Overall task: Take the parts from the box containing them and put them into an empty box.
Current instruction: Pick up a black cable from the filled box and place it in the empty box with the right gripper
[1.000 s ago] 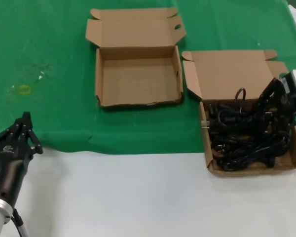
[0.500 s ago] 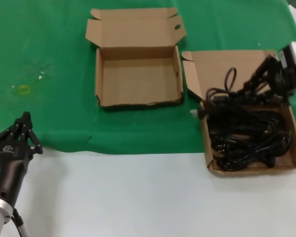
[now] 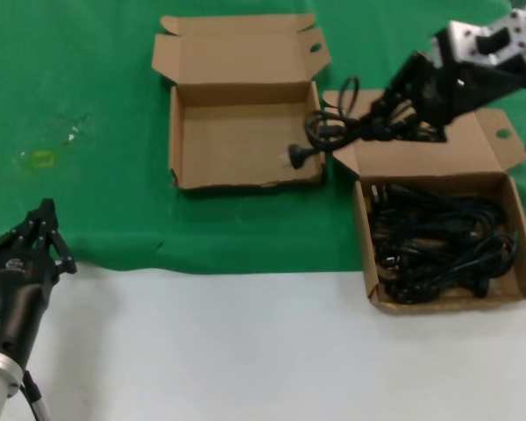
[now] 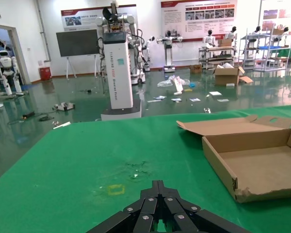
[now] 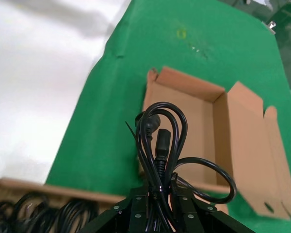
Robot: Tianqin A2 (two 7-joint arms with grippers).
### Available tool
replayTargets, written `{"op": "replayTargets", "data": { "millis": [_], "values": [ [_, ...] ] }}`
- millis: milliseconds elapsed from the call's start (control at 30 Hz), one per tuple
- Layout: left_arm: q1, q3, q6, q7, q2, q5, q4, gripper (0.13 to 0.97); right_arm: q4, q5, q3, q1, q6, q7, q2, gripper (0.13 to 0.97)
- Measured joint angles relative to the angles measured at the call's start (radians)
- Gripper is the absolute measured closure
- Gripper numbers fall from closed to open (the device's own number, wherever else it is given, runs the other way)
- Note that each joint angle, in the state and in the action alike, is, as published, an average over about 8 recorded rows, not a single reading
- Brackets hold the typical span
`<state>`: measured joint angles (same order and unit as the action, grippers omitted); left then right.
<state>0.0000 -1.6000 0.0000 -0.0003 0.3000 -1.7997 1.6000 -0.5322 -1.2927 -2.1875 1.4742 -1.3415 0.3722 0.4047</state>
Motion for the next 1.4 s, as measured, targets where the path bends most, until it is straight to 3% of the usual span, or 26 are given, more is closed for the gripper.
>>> {"op": "replayTargets", "data": {
  "millis": [300, 467, 1200, 1400],
  "values": [
    [0.0, 0.0, 0.0, 0.0, 0.0, 0.0, 0.0, 0.953, 0.351, -0.012, 0.019, 0.13, 0.114, 0.126, -0.19, 0.871],
    [0.0, 0.0, 0.0, 0.0, 0.0, 0.0, 0.0, 0.953, 0.463, -0.019, 0.034, 0.16, 0.2, 0.153, -0.262, 0.871],
    [0.0, 0.0, 0.0, 0.0, 0.0, 0.0, 0.0, 0.953, 0.523, -0.03, 0.068, 0.085, 0.476, 0.15, -0.389, 0.872],
    [0.0, 0.0, 0.0, 0.0, 0.0, 0.0, 0.0, 0.953, 0.505, -0.087, 0.025, 0.053, 0.521, 0.159, -0.401, 0.872]
  ]
}}
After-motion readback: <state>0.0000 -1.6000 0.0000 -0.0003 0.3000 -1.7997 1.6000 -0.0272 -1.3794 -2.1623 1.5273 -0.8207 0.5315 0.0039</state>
